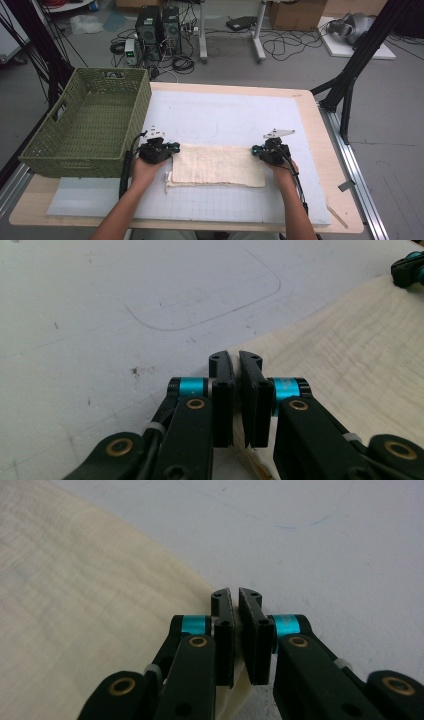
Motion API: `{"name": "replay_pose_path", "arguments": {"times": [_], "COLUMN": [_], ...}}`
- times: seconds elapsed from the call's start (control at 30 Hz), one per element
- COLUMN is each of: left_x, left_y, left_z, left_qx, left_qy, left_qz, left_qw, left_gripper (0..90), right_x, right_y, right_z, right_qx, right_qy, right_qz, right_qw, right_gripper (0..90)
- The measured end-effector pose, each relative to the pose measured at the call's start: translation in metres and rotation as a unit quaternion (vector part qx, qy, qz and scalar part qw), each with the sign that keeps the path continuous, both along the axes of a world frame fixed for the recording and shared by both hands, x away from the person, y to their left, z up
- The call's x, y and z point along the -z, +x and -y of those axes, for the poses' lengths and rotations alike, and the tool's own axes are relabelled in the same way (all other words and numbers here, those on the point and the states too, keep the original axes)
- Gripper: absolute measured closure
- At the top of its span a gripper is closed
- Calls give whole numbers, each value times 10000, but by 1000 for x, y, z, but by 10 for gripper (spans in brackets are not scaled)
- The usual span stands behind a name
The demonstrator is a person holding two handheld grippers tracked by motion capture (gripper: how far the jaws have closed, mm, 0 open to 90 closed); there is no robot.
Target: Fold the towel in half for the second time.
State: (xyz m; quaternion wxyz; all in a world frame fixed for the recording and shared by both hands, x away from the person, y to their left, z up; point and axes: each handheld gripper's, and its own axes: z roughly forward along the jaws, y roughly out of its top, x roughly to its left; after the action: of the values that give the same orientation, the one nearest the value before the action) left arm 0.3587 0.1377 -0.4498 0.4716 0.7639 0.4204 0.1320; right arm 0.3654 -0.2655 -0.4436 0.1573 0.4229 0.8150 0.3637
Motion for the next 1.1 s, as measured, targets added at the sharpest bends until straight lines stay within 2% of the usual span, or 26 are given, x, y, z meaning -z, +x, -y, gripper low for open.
{"name": "replay_pose_path", "arguments": {"times": [0.07, 0.23, 0.27, 0.33, 0.37, 0.4, 0.57, 0.67, 0.73, 0.83, 0.9, 1.1], "left_x": [0, -5, -7, -8, -9, -10, -15, -19, -22, -26, -29, -28], "left_y": [0, 5, 6, 8, 9, 11, 4, 0, -5, -12, -17, -28], "left_z": [0, 0, 0, 1, 1, 2, 4, 0, 0, 2, 1, -3], "left_qx": [-12, -181, -236, -400, -442, -425, -258, -195, -90, 54, 87, 182], "left_qy": [-19, -264, -303, -543, -636, -629, -481, -561, -502, -362, -380, -268], "left_qz": [47, 80, 157, 258, 211, 127, 191, 207, 216, 307, 419, 354], "left_qw": [10000, 9995, 9991, 9974, 9968, 9970, 9983, 9980, 9985, 9989, 9984, 9988], "left_gripper": [840, 843, 843, 843, 843, 843, 844, 844, 844, 844, 844, 844], "right_x": [1, -2, -3, -5, -5, -6, -11, -15, -18, -22, -25, -26], "right_y": [-1, -1, -1, 0, -1, -1, -7, -12, -17, -25, -30, -46], "right_z": [-1, 1, 2, 5, 5, 6, 6, 8, 7, 6, 6, 9], "right_qx": [9, 145, 215, 285, 319, 344, 320, 293, 229, 129, 83, -34], "right_qy": [-61, -164, -123, -37, -4, -1, 18, 83, 89, 111, 144, 240], "right_qz": [121, 352, 401, 549, 592, 640, 698, 785, 829, 933, 1007, 1073], "right_qw": [9999, 9991, 9989, 9981, 9977, 9974, 9970, 9965, 9963, 9955, 9948, 9939], "right_gripper": [854, 859, 858, 858, 858, 858, 857, 855, 855, 855, 852, 851]}}
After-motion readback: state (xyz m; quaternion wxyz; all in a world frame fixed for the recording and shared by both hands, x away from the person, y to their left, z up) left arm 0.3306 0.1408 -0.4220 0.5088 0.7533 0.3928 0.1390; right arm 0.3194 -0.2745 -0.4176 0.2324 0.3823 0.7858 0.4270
